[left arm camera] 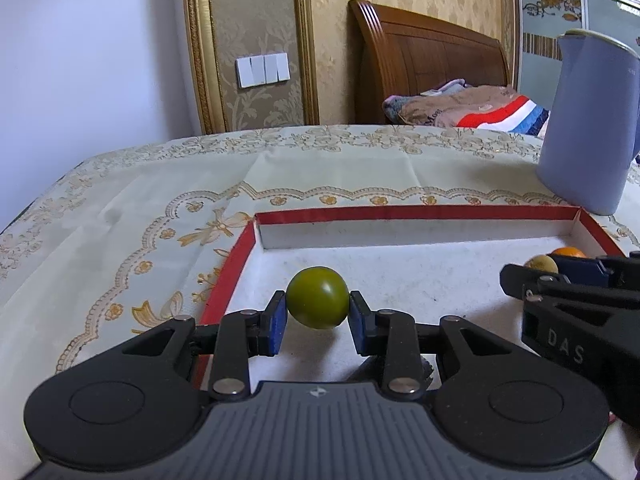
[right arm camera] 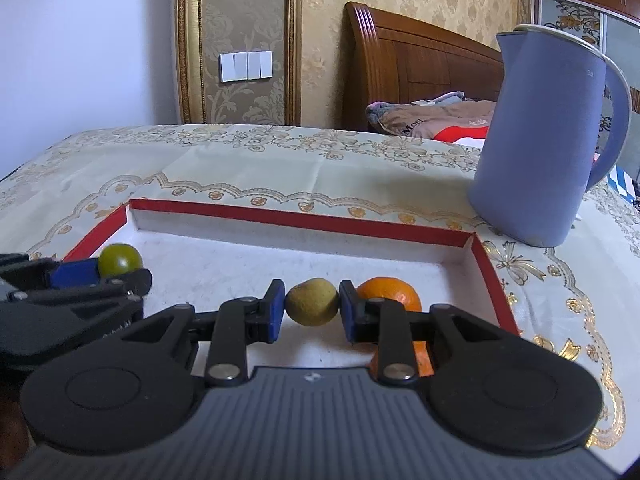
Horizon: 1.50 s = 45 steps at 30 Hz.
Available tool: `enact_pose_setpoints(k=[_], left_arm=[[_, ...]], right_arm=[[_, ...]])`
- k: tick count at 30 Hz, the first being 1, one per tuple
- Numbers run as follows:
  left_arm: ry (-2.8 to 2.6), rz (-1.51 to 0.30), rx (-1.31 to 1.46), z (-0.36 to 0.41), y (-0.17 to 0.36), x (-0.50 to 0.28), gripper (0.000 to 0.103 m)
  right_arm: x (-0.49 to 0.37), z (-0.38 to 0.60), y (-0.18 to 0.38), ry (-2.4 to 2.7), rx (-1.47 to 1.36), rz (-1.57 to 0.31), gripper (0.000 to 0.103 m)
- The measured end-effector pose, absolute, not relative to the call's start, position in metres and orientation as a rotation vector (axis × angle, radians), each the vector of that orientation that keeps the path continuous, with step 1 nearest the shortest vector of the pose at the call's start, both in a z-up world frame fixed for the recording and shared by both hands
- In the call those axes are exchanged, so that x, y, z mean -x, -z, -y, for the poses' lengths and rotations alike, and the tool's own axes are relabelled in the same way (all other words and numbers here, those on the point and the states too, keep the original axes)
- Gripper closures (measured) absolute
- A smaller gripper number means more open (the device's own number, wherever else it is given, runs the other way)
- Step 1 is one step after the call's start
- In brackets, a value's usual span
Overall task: Organize fruits
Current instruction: 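Lift and carry the green tomato with the left gripper while the right carries the yellowish fruit into the tray, then open the left gripper in the tray while the right releases the yellowish fruit there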
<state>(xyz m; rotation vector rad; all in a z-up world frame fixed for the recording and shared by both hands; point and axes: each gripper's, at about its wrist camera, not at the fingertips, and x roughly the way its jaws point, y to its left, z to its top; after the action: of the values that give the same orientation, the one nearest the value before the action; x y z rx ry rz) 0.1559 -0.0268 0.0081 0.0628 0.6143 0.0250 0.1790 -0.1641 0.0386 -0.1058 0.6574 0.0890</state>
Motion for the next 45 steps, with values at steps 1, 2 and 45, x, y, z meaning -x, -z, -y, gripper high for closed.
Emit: enact_pose_setpoints(k=[1, 2, 45], left_arm=[[-0.024, -0.620, -0.062, 0.027, -0.007, -0.157, 0.071], [-0.023, -0.625, -0.057, 0.027, -0.006, -0.159, 0.071], [-0.016, -0.597, -0.018, 0.018, -0.003, -0.157, 0.034]], right_arm=[[-0.181, 0.163, -0.038, -0.090, 0.107, -0.660, 0.075], [-0.183, 0.163, -0.037, -0.091, 0.106, -0.662, 0.075], [-0.196, 0.174, -0.026, -0.054, 0.035, -0.700, 0.036]])
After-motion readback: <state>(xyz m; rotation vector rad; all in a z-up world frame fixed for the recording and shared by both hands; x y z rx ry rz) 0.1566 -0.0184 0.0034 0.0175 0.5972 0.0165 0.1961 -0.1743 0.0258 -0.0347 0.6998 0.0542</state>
